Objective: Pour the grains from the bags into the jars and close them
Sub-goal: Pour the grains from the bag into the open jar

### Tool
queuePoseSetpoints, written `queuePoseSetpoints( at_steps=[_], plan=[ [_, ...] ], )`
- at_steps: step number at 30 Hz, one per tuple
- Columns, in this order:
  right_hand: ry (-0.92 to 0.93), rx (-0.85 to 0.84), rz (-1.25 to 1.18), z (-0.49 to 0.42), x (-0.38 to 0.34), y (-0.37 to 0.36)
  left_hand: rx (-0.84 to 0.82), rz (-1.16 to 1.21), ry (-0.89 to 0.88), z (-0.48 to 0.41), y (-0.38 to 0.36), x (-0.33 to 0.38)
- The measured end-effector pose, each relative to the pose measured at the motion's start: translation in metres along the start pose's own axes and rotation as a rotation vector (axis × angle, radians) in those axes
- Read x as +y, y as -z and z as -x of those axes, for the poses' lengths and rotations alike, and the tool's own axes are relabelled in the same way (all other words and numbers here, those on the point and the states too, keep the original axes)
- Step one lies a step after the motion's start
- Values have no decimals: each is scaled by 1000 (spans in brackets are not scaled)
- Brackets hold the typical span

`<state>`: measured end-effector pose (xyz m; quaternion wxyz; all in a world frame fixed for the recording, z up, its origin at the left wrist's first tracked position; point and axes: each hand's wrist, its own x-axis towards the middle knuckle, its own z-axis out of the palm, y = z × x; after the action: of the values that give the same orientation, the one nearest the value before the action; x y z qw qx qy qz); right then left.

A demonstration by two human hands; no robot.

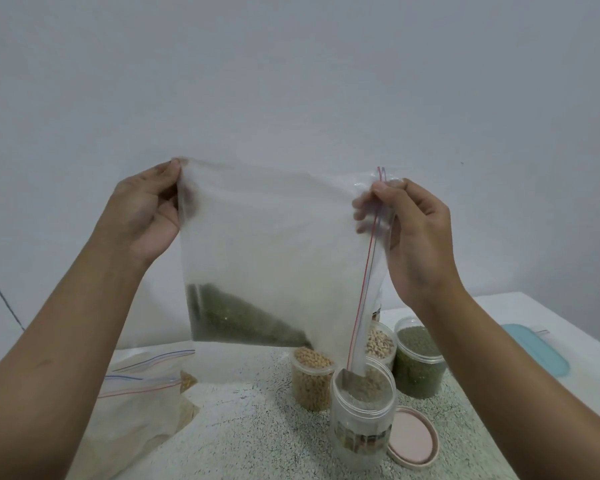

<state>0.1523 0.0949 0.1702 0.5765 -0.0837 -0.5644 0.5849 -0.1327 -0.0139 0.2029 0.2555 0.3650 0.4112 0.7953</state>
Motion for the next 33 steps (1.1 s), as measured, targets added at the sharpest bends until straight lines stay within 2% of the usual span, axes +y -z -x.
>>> queuePoseSetpoints(
  at_steps=[9, 33],
  plan=[
    [-29, 57, -80, 7, 4, 13, -49, -32, -21, 15, -15, 9],
    [-170, 185, -209, 24, 8, 37, -128, -28, 61, 37, -47, 14]
  ],
)
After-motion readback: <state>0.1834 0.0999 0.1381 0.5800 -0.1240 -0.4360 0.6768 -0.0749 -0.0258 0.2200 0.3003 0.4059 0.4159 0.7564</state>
